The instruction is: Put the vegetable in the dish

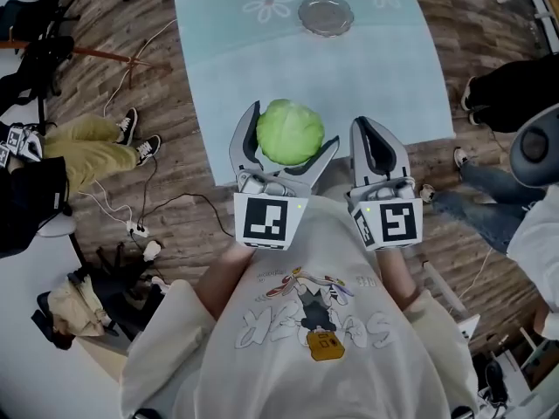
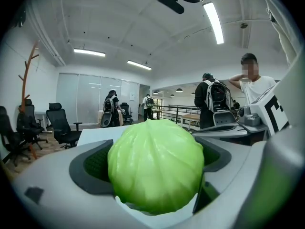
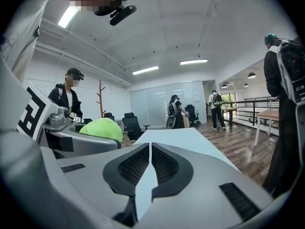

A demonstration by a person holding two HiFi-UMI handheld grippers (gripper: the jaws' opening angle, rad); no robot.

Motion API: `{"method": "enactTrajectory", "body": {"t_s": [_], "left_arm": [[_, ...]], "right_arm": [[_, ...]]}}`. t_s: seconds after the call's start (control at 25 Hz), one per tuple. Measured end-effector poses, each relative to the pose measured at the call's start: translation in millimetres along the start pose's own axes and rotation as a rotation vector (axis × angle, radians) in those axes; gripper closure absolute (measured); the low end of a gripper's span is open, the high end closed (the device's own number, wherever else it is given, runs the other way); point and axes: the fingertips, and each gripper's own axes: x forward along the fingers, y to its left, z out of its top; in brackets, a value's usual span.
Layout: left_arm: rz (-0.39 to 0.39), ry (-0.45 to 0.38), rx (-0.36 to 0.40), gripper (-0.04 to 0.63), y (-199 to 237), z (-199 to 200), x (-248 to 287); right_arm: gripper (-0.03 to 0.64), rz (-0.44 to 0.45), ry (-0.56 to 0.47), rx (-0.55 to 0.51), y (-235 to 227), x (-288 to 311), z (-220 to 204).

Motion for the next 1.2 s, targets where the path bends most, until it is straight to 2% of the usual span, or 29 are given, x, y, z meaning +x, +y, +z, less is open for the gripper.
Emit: {"method": "enactTrajectory", "body": {"t_s": [0.16, 0.68, 1.2], "left_arm": [[0.017, 0.017, -0.008, 0.051, 6, 3, 45], [0.063, 0.031, -0.005, 0.051, 19, 13, 133], [0.093, 0.096, -0.011, 0.051, 41, -10, 223]], "right_arm": [[0.594, 0.024, 0.019, 0.006, -30, 29, -2], [0.594, 0.071, 0.052, -0.009, -90, 82, -2], [0.594, 0.102, 0.106, -0.003, -149, 152, -27]]}}
